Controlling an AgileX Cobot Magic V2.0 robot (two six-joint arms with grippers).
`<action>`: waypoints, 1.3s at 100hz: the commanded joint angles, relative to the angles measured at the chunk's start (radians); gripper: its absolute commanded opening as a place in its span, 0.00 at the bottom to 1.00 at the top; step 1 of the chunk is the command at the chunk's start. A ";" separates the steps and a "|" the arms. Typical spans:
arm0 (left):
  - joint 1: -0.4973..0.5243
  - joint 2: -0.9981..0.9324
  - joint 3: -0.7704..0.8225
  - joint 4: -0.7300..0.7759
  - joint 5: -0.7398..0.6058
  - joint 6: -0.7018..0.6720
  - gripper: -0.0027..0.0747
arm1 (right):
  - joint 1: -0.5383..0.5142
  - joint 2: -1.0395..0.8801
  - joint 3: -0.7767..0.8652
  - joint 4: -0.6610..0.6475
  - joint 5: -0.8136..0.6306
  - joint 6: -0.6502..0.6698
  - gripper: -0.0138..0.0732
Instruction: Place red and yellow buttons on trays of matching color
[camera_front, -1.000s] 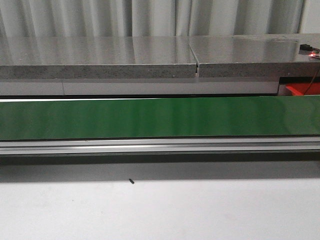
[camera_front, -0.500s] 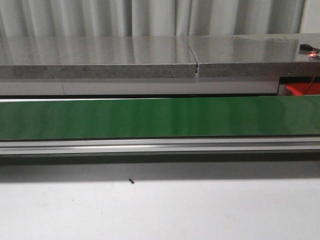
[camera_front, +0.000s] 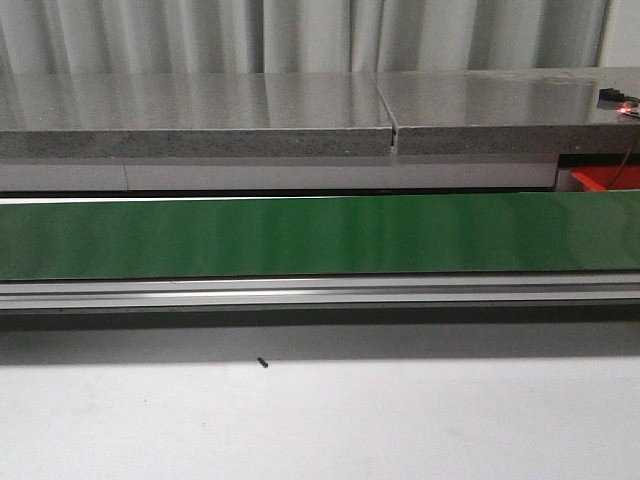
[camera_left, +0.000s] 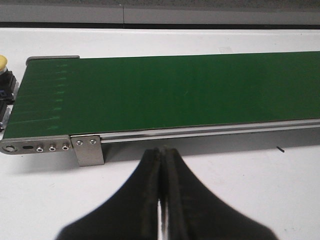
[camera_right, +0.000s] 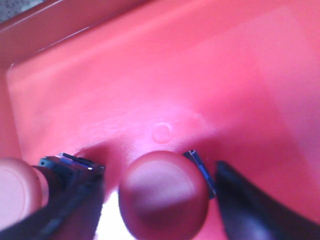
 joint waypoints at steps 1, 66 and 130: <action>-0.007 0.009 -0.028 -0.005 -0.072 -0.005 0.01 | -0.007 -0.070 -0.036 0.017 -0.040 -0.005 0.84; -0.007 0.009 -0.028 -0.005 -0.074 -0.005 0.01 | 0.055 -0.417 0.103 -0.004 0.005 -0.029 0.60; -0.007 0.009 -0.028 -0.005 -0.074 -0.005 0.01 | 0.263 -0.857 0.474 -0.004 -0.014 -0.033 0.05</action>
